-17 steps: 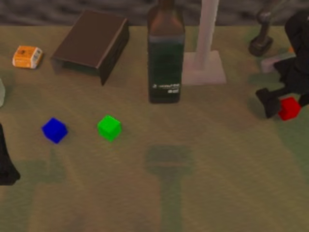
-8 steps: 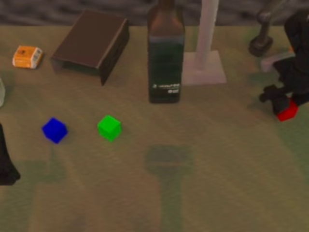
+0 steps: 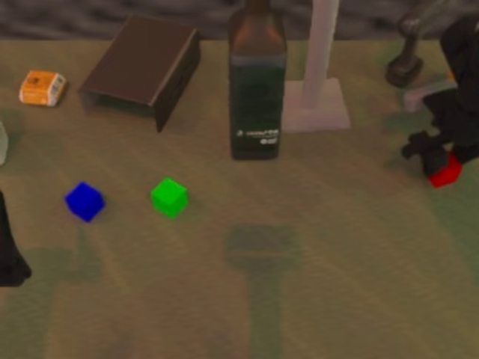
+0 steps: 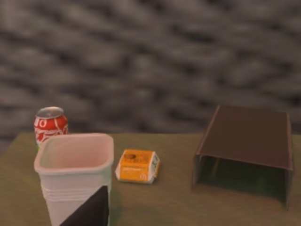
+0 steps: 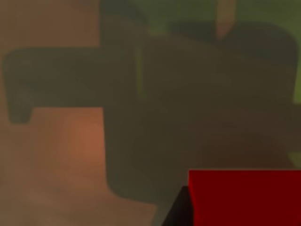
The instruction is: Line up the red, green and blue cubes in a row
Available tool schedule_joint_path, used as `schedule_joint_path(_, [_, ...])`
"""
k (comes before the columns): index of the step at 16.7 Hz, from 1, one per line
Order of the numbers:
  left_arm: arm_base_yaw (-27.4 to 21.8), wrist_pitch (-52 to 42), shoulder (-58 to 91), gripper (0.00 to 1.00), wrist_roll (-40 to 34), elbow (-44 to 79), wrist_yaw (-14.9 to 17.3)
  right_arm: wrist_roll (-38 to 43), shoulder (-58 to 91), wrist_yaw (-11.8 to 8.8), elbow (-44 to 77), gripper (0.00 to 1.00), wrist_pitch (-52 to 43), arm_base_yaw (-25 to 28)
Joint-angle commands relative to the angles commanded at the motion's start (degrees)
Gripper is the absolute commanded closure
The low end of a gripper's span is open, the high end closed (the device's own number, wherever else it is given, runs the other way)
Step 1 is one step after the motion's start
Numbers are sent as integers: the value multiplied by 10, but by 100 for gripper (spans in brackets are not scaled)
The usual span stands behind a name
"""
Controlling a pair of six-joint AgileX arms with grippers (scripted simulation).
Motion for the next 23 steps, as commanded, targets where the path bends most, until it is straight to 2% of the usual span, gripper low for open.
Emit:
schedule_joint_path(3, [0,0,0,0,0,0,0,-1,-7,0,19,100,-24,1])
schedule_joint_path(8, [0,0,0,0,0,0,0,-1,-41,-1,77,100,-121,5])
schedule_joint_path(15, [0,0,0,0,0,0,0,7,-41,0,87,100,-131,9])
schedule_joint_path(19, [0,0,0,0,0,0,0,93,-13,3,140,100,-157,72])
schedule_joint_path(23, [0,0,0,0,0,0,0,248,28,8,217,100,-202,177])
